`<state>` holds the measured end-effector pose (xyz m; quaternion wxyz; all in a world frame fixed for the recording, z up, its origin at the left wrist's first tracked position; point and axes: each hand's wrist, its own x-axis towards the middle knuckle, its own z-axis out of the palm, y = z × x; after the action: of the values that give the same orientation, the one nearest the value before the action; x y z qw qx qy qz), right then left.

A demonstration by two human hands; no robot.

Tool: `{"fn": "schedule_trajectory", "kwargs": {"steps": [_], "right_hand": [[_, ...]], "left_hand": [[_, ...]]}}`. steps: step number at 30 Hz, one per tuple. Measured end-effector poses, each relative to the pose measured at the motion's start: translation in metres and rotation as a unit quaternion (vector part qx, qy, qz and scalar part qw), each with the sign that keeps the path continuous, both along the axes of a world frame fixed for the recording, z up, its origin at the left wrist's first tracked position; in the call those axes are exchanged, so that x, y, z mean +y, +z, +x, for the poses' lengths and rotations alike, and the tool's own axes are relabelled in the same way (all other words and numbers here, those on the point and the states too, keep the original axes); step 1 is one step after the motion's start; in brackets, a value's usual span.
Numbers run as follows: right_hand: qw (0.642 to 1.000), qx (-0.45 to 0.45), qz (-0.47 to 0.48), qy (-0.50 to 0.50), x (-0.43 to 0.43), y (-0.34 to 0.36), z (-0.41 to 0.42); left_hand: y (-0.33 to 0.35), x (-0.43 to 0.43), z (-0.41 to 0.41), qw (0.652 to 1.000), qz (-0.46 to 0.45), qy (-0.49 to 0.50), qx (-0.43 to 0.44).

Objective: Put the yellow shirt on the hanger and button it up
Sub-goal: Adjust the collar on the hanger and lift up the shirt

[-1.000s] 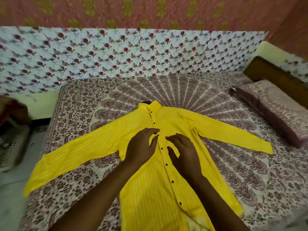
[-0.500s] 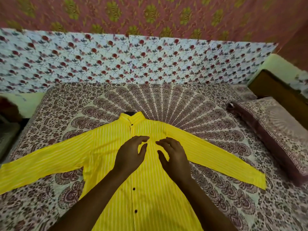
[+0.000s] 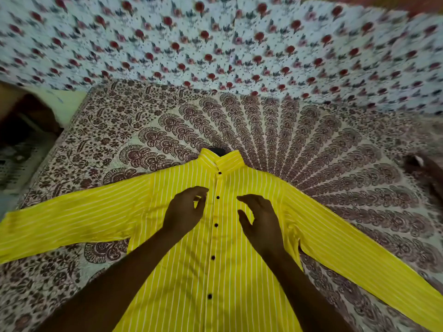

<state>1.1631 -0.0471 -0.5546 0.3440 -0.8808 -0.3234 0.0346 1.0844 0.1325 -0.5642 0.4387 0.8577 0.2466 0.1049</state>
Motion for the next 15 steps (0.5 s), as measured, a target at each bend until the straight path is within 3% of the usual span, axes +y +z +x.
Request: {"fn": "schedule_trajectory", "kwargs": {"steps": [5,10,12,15], "right_hand": [[0.994,0.102,-0.01,-0.024,0.051,-0.044,0.068],[0.989,0.119,-0.03,-0.081,0.107,-0.086,0.146],[0.984,0.109,-0.051,-0.131,0.128,-0.096,0.175],[0.96,0.183,-0.066,-0.2,0.151,-0.121,0.211]], "left_hand": [[-0.054,0.056,0.063,0.999,0.006,0.028,0.021],[-0.101,0.104,0.143,0.994,0.036,-0.004,0.101],[-0.11,0.115,0.175,0.985,0.012,-0.022,0.171],[-0.121,0.122,0.213,0.981,-0.078,-0.021,0.177]]}}
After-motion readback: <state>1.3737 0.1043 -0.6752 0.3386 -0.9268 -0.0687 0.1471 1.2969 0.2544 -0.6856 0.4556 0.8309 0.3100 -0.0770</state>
